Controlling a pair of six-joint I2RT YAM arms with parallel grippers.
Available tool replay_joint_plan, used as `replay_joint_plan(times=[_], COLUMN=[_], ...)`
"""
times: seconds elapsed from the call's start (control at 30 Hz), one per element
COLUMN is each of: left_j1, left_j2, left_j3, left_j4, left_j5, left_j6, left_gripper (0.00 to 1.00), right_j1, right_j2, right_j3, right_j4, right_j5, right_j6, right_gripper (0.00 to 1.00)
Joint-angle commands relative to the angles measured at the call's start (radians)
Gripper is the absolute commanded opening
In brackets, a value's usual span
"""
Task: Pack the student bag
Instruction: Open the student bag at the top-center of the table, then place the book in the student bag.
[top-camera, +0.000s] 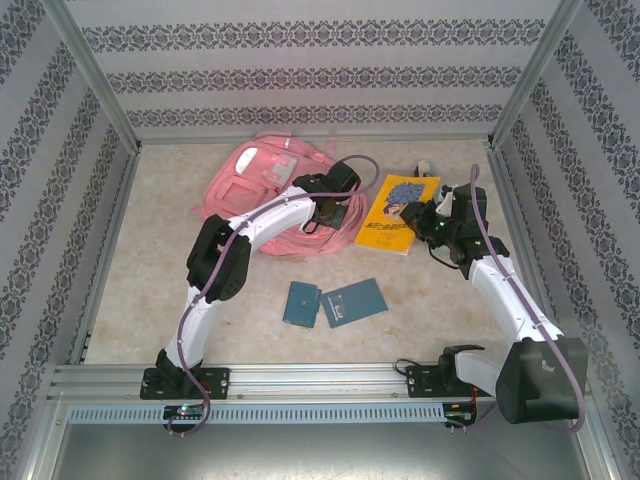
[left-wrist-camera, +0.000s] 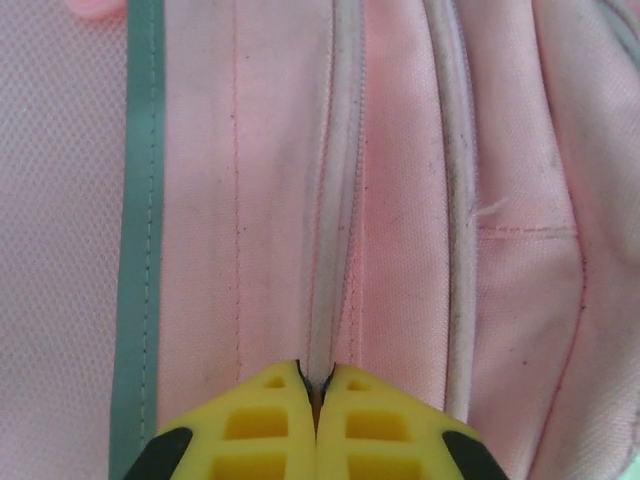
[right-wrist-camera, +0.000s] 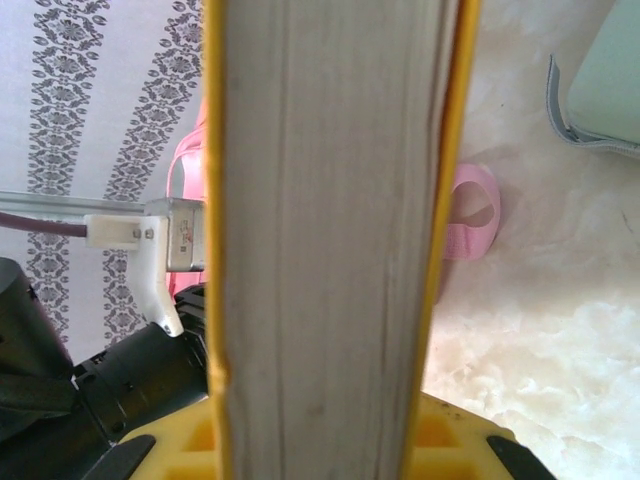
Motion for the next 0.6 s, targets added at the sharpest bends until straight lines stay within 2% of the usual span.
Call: replay_joint_plan(times=[0.0,0.23,0.57], left_j1=[-0.002,0.052,0.24], left_j2=[-0.097,-0.263,-0.419], left_j3=[-0.009,0.01,-0.046], left_j4=[-0.008,0.016,0.141], left_j5=[-0.046,0.117,0.509], left_j6=[0.007,-0.046,-0.131], left_gripper=[0.0,0.0,0.0], right_j1=[-0.014,0.006,0.121], right_j2=[-0.012,0.045,0.208], right_j3=[0.003,-0.009,0.039], right_j4=[0.049,0.149,0.377], right_j5=[-0.009,-0.032,-0.013], right_j6=[-0.009,0.036,0.168], right_gripper=[0.0,0.0,0.0])
